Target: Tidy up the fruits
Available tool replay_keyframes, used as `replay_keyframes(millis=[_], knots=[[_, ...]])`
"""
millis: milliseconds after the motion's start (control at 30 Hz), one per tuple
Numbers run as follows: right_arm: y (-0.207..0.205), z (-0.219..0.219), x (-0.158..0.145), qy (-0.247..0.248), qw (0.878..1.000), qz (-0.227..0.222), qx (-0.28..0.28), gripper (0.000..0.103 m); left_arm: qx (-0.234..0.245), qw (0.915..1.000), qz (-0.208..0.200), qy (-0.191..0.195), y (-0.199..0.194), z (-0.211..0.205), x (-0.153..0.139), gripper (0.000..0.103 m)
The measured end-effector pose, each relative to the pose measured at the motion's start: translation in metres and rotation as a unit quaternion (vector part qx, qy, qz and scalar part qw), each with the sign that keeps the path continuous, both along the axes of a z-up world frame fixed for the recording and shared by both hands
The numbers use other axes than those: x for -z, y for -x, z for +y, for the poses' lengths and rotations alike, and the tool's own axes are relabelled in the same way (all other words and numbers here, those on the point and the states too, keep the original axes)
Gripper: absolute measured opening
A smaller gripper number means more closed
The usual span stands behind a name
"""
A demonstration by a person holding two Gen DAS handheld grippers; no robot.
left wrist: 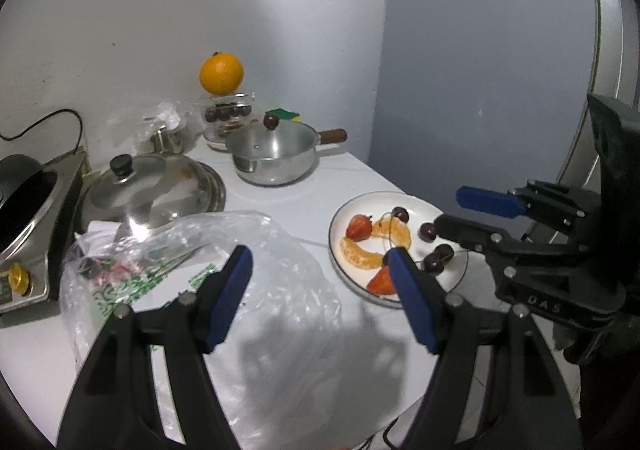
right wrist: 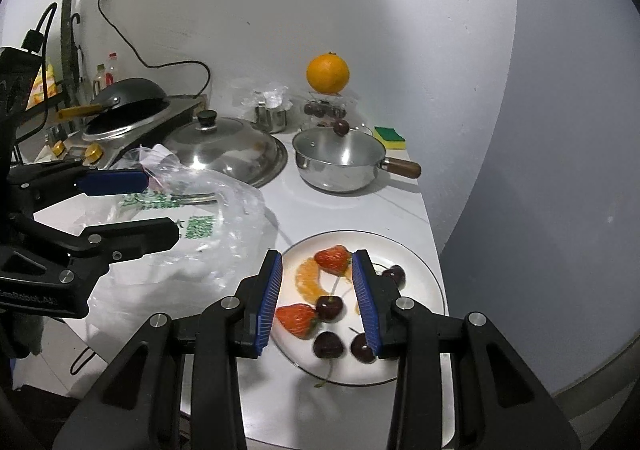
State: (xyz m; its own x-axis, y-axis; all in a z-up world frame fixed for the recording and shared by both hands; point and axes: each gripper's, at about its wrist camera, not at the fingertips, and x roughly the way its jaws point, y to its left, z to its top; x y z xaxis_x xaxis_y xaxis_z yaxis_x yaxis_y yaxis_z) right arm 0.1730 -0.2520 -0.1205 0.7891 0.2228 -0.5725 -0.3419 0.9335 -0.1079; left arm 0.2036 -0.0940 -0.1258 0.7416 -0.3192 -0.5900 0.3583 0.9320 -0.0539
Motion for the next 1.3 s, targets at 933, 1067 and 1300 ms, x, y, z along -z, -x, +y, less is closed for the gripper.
replay_keyframes(millis=[933,1067,1300], knots=[[0.086,0.062,-0.052,-0.014,0.997,-0.075,-0.004,0.05,-0.042,0.9935,-0.102,0.029,0.109,0.07,-0.068,0.093],[0.1,0.064,-0.064,-0.02,0.995,-0.093,-0.003,0.05,-0.048,0.9911,-0.119,0.035,0.124,0.073,-0.082,0.093],[0.126,0.062,-0.09,-0.036,0.991,-0.133,0.002,0.058,-0.071,0.9825,-0.166,0.043,0.158,0.082,-0.109,0.096]])
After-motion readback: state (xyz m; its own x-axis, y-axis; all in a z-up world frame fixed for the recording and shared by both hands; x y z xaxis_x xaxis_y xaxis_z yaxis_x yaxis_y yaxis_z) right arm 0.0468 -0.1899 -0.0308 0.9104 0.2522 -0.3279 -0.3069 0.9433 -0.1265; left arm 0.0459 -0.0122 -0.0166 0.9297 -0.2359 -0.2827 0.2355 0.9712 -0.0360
